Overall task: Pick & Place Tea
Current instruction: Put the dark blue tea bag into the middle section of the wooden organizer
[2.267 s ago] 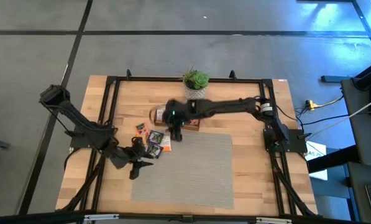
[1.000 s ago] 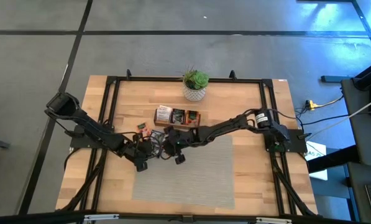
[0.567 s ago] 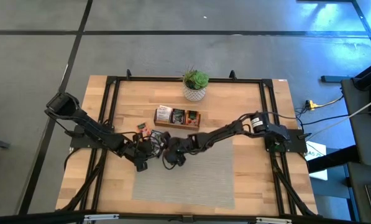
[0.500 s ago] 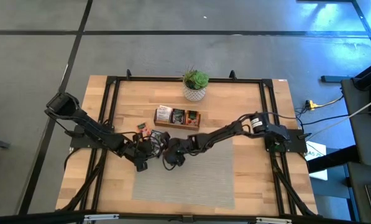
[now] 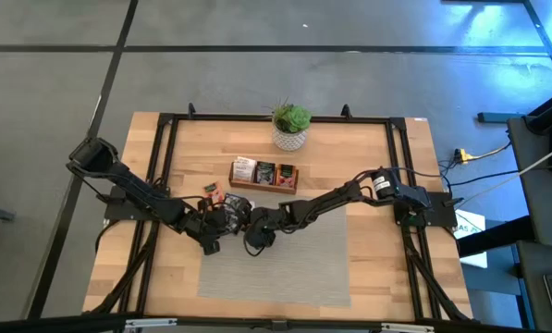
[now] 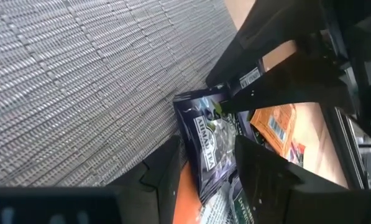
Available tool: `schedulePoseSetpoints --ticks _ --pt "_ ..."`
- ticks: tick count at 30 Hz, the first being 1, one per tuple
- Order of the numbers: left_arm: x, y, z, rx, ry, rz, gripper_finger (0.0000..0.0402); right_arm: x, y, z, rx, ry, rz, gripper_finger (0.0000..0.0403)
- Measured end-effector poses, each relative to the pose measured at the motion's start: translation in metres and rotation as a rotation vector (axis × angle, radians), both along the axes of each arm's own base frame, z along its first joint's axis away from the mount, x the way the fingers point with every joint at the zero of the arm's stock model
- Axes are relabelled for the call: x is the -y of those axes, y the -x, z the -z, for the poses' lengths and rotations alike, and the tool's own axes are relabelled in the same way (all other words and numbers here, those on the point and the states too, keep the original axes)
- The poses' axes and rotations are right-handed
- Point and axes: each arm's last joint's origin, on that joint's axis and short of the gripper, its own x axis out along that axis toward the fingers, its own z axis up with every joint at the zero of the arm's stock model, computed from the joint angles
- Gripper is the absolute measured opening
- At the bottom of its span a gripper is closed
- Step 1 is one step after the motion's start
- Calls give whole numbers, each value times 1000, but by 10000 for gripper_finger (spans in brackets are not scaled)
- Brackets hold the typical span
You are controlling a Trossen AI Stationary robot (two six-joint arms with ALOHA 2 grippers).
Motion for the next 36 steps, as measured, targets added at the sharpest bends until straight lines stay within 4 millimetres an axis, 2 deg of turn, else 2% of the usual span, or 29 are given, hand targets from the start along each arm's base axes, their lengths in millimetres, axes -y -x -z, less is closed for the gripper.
schedulePoseSetpoints --ticks 10,14,20,36 --pt "0 -1 0 7 5 1 127 1 0 1 2 22 4 154" --pt "1 -1 0 13 5 5 127 3 1 2 -9 122 47 154" --pt "2 -3 -1 26 20 11 127 3 2 2 -84 237 -38 154" --pt "-3 -10 -3 57 37 68 127 1 1 0 -105 229 -97 154"
